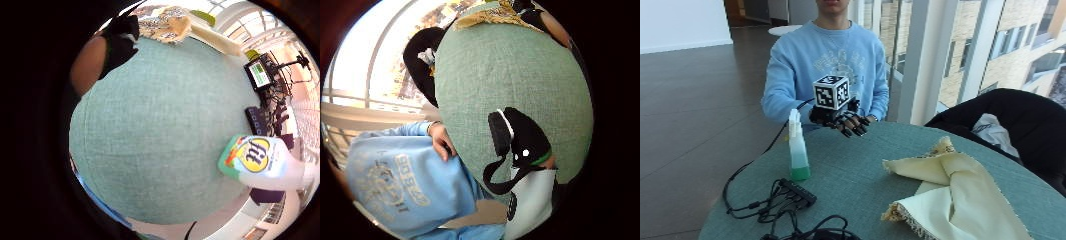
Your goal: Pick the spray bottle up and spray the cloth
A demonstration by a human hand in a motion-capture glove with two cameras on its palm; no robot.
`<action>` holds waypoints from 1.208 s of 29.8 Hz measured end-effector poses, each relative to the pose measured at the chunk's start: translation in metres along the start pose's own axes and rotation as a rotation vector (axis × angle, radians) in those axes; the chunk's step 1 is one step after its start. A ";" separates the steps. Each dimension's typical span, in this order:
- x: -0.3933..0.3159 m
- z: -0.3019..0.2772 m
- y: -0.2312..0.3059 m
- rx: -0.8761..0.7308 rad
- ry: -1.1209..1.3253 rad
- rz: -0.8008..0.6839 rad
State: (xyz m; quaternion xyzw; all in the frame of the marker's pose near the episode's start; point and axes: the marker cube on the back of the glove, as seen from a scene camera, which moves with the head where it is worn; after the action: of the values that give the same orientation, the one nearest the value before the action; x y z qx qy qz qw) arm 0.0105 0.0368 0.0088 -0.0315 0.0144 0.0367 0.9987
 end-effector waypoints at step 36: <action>0.134 -0.031 0.162 0.415 -0.442 0.464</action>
State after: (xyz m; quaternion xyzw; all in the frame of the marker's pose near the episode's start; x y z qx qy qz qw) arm 0.1314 0.2054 -0.0359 0.1840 -0.1875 0.2643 0.9280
